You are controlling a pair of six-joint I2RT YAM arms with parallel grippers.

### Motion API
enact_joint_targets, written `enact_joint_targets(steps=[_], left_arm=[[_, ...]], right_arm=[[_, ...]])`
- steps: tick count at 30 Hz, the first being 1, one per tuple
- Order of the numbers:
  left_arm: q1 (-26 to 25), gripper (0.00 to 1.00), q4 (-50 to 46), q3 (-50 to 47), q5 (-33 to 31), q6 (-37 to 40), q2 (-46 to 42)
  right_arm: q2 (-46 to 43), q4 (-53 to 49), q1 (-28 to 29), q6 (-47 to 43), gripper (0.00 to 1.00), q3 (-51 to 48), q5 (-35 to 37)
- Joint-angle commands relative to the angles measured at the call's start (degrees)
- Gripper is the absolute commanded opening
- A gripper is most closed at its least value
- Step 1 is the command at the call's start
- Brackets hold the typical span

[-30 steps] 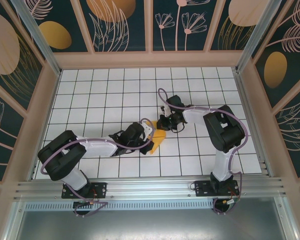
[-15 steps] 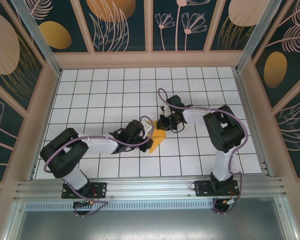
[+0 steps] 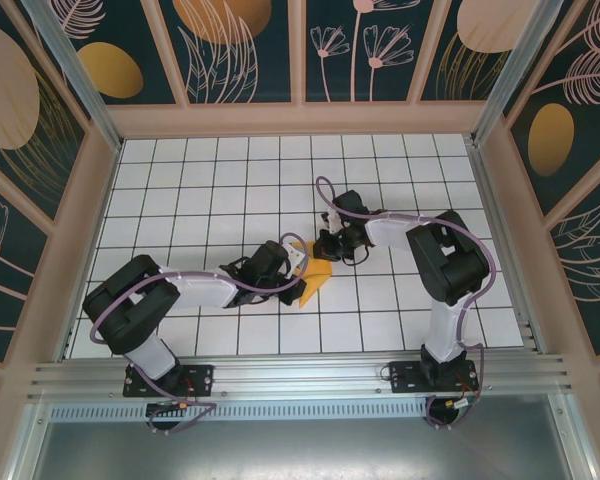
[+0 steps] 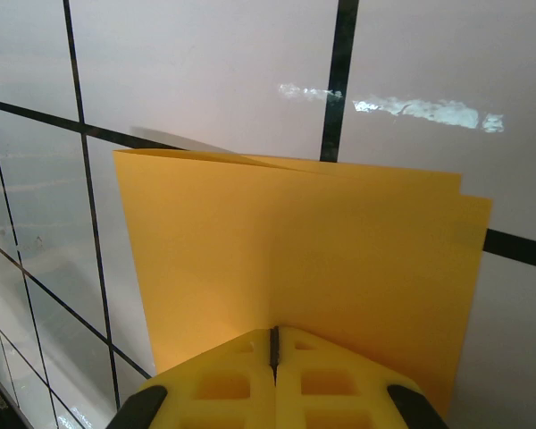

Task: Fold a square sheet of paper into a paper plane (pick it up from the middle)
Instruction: Third fold the triangle at the center of the table.

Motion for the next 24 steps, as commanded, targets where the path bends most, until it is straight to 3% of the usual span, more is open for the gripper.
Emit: enact_joint_targets(steps=[1, 24], left_arm=[[0.5, 0.08, 0.4, -0.2, -0.2, -1.3, 1.0], [0.5, 0.09, 2.1, -2.3, -2.6, -3.3, -2.0]], right_arm=[[3.1, -1.1, 0.5, -0.2, 0.05, -0.7, 0.7], [3.4, -0.9, 0.4, 0.0, 0.05, -1.1, 0.7]])
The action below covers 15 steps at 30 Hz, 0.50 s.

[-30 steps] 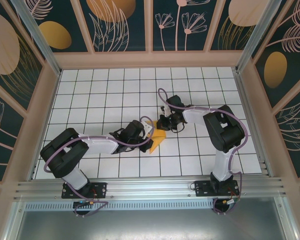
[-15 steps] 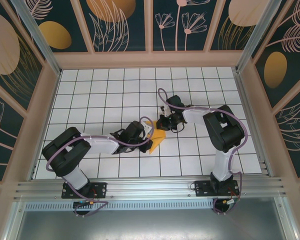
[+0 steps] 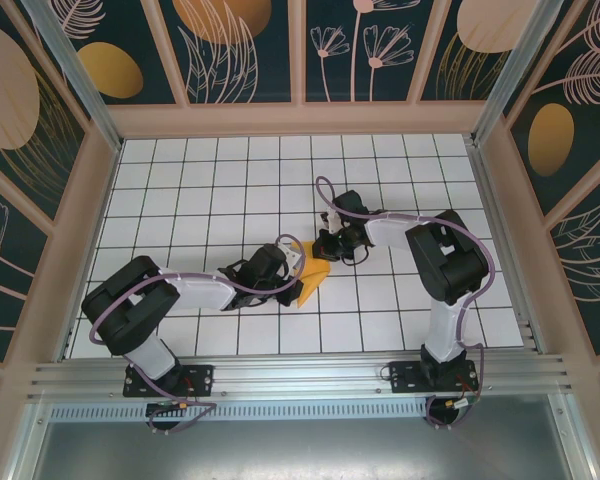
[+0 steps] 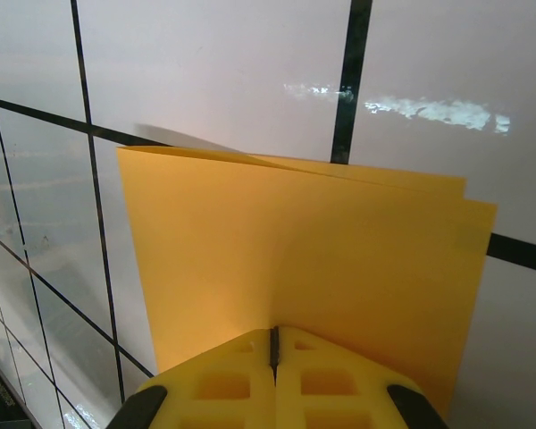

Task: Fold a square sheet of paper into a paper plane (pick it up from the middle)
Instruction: Third fold the triangle at the center of the table.

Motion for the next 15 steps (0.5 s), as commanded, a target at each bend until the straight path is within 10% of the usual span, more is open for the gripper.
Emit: enact_joint_targets(steps=[1, 15], left_arm=[[0.5, 0.09, 0.3, -0.2, -0.7, -0.4, -1.2], [0.5, 0.10, 0.5, -0.5, -0.4, -1.1, 0.3]], right_arm=[[3.0, -1.6, 0.5, -0.3, 0.05, -1.0, 1.6], [3.1, -1.5, 0.4, 0.0, 0.05, -0.8, 1.5]])
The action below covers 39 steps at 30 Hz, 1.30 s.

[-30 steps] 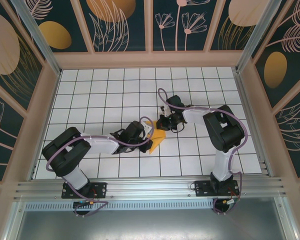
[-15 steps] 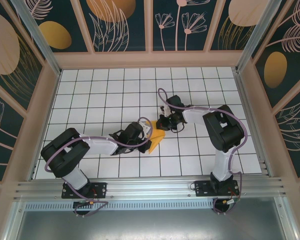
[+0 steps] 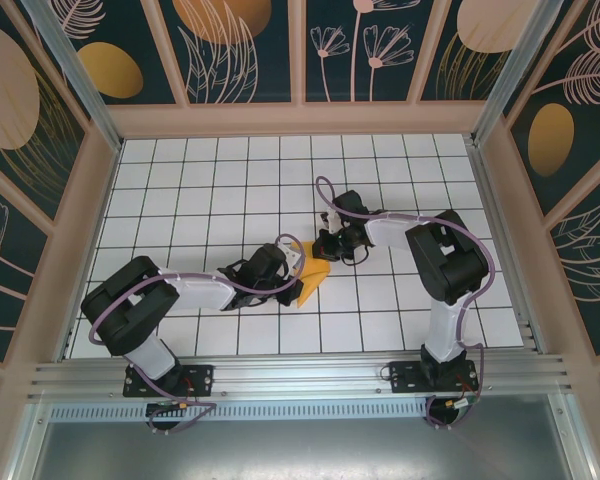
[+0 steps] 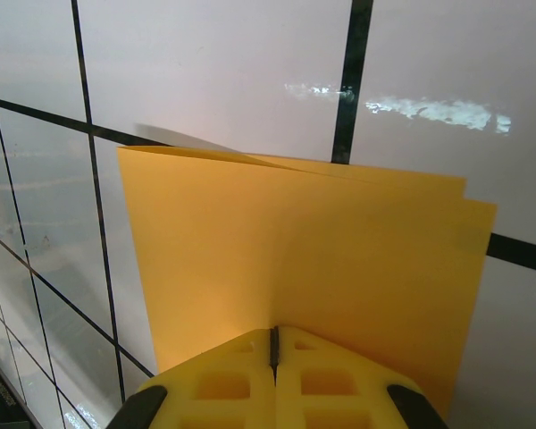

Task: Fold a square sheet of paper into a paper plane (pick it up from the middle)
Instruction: Third fold the triangle at the center of the table.

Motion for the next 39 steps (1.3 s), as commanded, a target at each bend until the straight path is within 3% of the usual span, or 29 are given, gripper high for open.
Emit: enact_joint_targets(steps=[1, 15, 25, 31, 39], left_arm=[[0.4, 0.09, 0.6, -0.6, -0.3, -0.9, 0.6], [0.5, 0.09, 0.8, -1.4, -0.6, -1.5, 1.6], [0.5, 0.09, 1.2, -1.8, -0.3, -1.3, 1.1], [0.5, 0.09, 0.7, -1.2, -0.2, -1.0, 0.8], [0.4, 0.09, 0.1, -1.0, -0.1, -0.9, 0.6]], right_arm=[[3.1, -1.4, 0.5, 0.1, 0.05, -0.8, 1.5], [-1.0, 2.6, -0.6, 4.1, 0.10, -1.7, 0.2], [-14.0, 3.2, -5.0, 6.7, 0.26, -7.6, 1.7], [-19.3, 9.5, -3.3, 10.5, 0.11, -15.4, -3.2], [-18.0, 13.9, 1.0, 13.6, 0.04, -18.3, -3.8]])
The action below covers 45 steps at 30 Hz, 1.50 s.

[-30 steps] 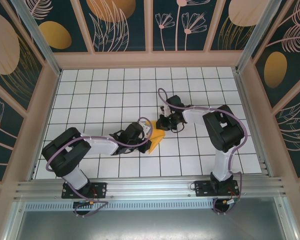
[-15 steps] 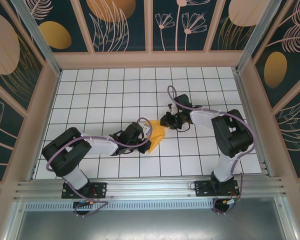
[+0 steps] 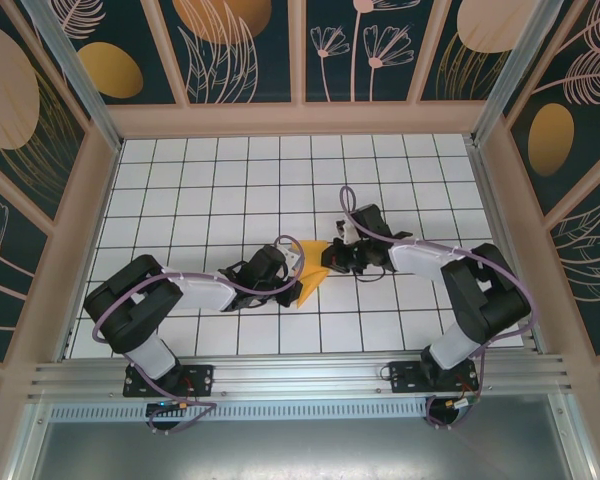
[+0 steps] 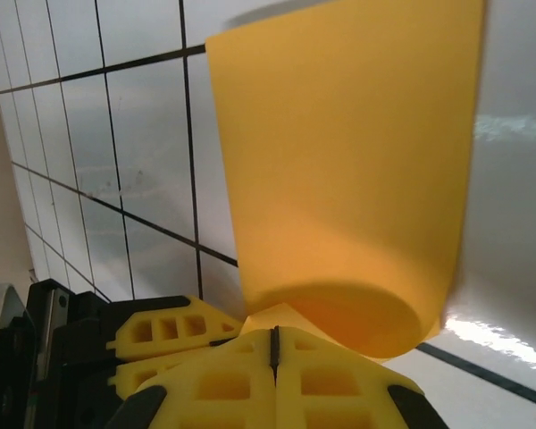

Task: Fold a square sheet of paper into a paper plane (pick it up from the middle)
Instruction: Third fold the triangle at the center of the table.

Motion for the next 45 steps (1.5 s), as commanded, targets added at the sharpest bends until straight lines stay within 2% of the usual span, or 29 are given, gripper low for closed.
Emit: enact_joint_targets(steps=[1, 16, 21, 26, 29, 32, 39, 45], left_arm=[[0.5, 0.09, -1.4, -0.1, -0.1, 0.1, -0.5], [0.4, 0.11, -2.6, 0.4, -0.5, 0.1, -2.6], [0.4, 0.20, -1.7, 0.4, 0.2, -1.1, -3.4], [0.6, 0.35, -1.2, 0.6, -0.2, -2.8, -3.9], [0.7, 0.39, -0.6, 0.7, 0.2, -4.2, -3.9], [1.2, 0.42, -0.2, 1.0, 1.7, -6.2, -3.6], [5.0, 0.41, 6.8, -1.2, 9.5, -12.2, -3.8], [5.7, 0.40, 8.2, -1.1, 12.1, -13.7, -2.2]], right_arm=[[0.9, 5.0, 1.7, 2.7, 0.04, -1.3, -1.8], [5.6, 6.8, 3.8, 2.6, 0.03, -2.3, -0.8], [6.9, 6.6, 3.8, 2.0, 0.03, -1.6, -0.4], [7.0, 6.1, 3.7, 1.7, 0.03, -1.3, 0.0], [7.1, 5.7, 3.7, 1.6, 0.03, -1.1, 0.3], [7.1, 5.7, 3.8, 1.7, 0.03, -1.0, 0.4], [7.1, 5.3, 3.7, 1.6, 0.03, -0.5, 0.5], [7.1, 5.0, 3.7, 1.5, 0.03, -0.1, 0.7]])
